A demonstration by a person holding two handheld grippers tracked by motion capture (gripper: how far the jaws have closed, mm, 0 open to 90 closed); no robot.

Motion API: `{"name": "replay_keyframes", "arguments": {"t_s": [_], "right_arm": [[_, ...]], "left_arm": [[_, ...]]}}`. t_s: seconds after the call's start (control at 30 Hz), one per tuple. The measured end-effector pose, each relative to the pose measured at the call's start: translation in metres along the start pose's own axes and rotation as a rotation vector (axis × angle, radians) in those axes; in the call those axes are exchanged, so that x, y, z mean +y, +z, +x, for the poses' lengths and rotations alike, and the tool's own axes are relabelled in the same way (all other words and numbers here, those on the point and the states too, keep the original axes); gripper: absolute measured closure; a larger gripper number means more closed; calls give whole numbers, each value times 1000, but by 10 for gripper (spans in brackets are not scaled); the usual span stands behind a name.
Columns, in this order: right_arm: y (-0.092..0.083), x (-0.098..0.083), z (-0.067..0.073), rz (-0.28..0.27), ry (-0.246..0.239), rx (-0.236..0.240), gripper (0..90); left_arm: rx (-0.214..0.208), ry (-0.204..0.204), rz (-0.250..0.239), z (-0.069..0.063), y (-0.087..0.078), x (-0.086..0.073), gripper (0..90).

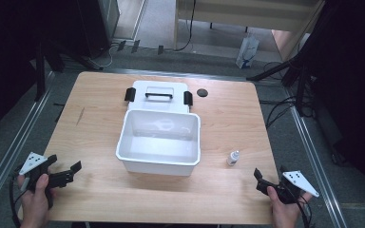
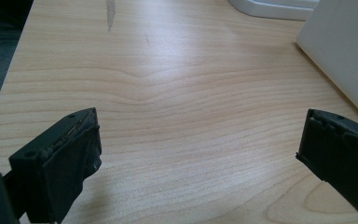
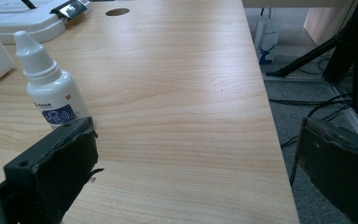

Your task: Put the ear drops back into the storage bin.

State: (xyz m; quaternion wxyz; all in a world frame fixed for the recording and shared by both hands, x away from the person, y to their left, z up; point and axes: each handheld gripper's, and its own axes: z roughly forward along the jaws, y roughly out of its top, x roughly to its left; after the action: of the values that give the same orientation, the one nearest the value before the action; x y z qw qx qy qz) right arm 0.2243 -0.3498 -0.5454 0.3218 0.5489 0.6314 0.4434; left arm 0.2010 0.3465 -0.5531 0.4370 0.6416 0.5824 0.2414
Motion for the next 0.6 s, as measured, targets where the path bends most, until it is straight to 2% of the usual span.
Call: {"name": "replay_keyframes", "arguments": {"t_s": [0.1, 0.2, 0.23, 0.3, 0.33, 0.37, 0.47, 0.5, 0.6], "right_arm": [[0, 0, -3, -2, 23, 13, 3], [1, 1, 0, 13, 9, 16, 104], [1, 1, 0, 13, 9, 16, 104], [2, 3, 2, 46, 6, 44, 127], [2, 4, 2, 65, 21, 56, 132], [2, 4, 2, 65, 21, 56, 132], [6, 12, 6, 161, -45, 83, 158], [6, 12, 6, 161, -45, 83, 158], [11, 25, 14, 271, -137, 91, 165]], "left_arm": [[3, -2, 1, 0, 0, 0, 1], [10, -1, 1, -1, 0, 0, 1], [10, -1, 1, -1, 0, 0, 1], [14, -1, 3, -1, 0, 0, 1], [14, 2, 4, -1, 0, 0, 1], [11, 6, 3, -1, 0, 0, 1], [4, -1, -6, -1, 0, 0, 1], [4, -1, -6, -1, 0, 0, 0], [-3, -5, -5, 0, 0, 0, 0]]}}
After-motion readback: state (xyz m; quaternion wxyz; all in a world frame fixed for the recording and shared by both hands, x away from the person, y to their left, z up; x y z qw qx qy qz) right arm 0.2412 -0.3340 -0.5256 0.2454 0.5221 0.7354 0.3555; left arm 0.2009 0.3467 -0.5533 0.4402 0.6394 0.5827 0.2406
